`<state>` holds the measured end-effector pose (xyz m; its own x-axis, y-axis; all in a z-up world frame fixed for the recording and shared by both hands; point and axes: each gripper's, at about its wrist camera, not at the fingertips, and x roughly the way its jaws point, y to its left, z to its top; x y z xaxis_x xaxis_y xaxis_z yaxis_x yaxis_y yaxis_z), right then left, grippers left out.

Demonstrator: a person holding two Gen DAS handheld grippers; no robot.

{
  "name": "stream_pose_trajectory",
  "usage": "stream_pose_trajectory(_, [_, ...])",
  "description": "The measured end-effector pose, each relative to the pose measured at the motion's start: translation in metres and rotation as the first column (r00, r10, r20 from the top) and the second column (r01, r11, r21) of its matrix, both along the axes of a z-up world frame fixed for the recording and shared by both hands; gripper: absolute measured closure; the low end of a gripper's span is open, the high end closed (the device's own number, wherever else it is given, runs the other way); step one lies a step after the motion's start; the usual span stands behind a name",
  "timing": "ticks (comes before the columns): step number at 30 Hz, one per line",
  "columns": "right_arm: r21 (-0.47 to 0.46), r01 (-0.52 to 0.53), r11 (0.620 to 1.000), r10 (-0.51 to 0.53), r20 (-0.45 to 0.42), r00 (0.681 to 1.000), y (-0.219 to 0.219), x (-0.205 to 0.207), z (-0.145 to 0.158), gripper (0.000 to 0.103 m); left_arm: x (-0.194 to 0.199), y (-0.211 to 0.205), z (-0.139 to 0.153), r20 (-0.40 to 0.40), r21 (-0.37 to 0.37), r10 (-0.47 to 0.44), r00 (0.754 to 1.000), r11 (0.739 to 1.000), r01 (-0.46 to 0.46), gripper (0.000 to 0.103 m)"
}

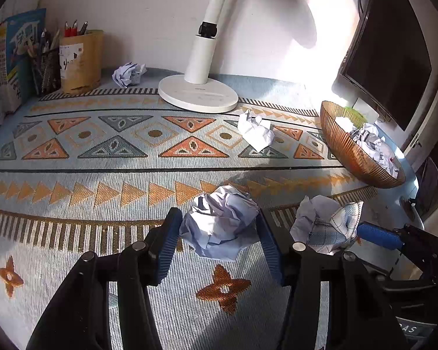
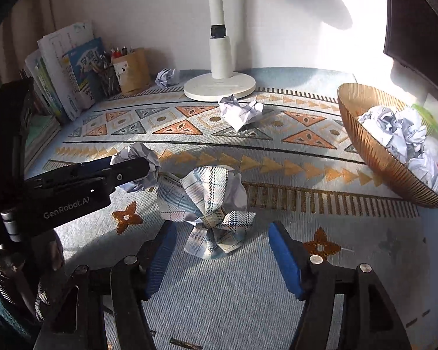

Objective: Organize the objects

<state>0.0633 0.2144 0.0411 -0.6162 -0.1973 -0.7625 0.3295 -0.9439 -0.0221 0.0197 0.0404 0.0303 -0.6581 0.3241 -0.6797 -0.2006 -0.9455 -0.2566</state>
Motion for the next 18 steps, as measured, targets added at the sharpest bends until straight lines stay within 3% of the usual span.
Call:
stream_pose_trajectory(1, [0.005, -0.002, 1.0, 0.002, 0.001, 1.0, 0.001, -0.001, 0.001, 0.077, 0.0, 0.0, 0.0, 0.001, 0.003, 0.001, 1.0, 1.0, -0.001, 0.052])
stream_pose_trajectory(3, [-0.02, 0.005, 1.0, -0.005, 0.005, 1.0, 0.011, 0.0, 0.003, 0.078, -0.001, -0.002, 0.0, 0.001, 0.012, 0.001, 1.0, 1.0, -0.001, 0.052])
stream_pose_trajectory(8, [-0.199, 0.012, 0.98, 0.0, 0.062, 0.998, 0.056, 0.01, 0.019, 0.08, 0.0, -0.004, 0.001, 0.001, 0.038, -0.001, 1.0, 0.999, 0.001, 0.052])
stream_pose_trajectory(12, [-0.198, 0.117, 0.973, -0.078, 0.194, 0.978, 0.079, 0.0, 0.002, 0.08, 0.0, -0.004, 0.001, 0.003, 0.048, -0.003, 1.0, 0.999, 0.002, 0.052])
stream_pose_trajectory(15, [-0.194, 0.217, 0.957, -0.155, 0.288, 0.945, 0.097, -0.014, -0.023, 0.069, 0.001, -0.004, 0.002, 0.002, 0.048, 0.002, 1.0, 0.999, -0.002, 0.052])
stream_pose_trajectory(16, [-0.238, 0.218, 0.946, -0.146, 0.288, 0.947, 0.103, -0.014, -0.023, 0.063, 0.001, -0.004, 0.002, 0.003, 0.049, 0.002, 1.0, 0.999, -0.002, 0.052])
stream_pose_trajectory(18, [-0.239, 0.21, 0.948, -0.141, 0.278, 0.95, 0.106, -0.012, -0.019, 0.047, 0.001, -0.004, 0.002, 0.005, 0.05, 0.002, 1.0, 0.999, -0.002, 0.052])
